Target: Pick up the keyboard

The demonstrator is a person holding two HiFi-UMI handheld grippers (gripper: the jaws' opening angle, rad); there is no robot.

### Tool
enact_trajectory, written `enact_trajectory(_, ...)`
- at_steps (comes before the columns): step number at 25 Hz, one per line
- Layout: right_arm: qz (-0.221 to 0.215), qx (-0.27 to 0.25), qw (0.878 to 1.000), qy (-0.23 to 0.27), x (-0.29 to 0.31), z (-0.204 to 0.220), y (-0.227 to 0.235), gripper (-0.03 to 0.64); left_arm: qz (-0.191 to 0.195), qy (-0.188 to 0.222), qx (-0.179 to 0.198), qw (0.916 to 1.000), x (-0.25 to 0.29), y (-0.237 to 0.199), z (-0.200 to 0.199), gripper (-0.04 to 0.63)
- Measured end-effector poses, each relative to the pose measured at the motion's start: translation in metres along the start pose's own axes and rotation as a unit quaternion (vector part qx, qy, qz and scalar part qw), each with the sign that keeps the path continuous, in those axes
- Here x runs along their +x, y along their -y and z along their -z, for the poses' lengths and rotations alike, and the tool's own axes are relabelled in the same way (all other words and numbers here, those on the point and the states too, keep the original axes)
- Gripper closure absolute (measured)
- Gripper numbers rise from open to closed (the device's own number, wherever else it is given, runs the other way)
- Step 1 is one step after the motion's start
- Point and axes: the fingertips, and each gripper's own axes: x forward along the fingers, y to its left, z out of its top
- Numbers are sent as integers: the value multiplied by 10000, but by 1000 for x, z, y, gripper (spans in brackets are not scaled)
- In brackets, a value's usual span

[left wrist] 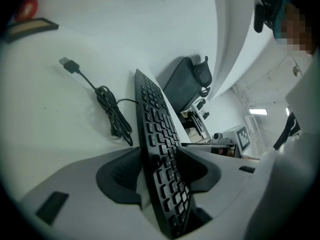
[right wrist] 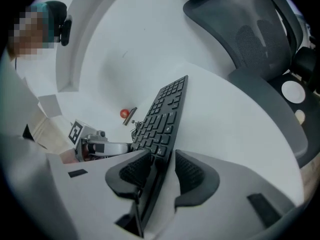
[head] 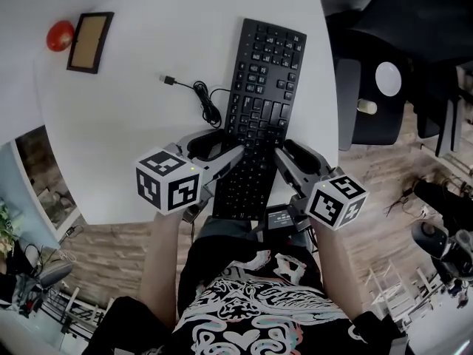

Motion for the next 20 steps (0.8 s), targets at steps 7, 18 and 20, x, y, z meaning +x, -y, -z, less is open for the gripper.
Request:
enact_trajectory(7,-130,-21,9999,-104,4,-2,-1,466,481,13,-980,9940,1,-3,-9,386)
enact_trajectory(18,-49,46,10000,-11,4,-3,-1,468,946,-516,-1524,9824,8,-4,-14,433)
enact_trajectory(20,-51,100,9999,12,4,-3,-1,468,1090,-515,-1815,9760,7,-4,-17,433)
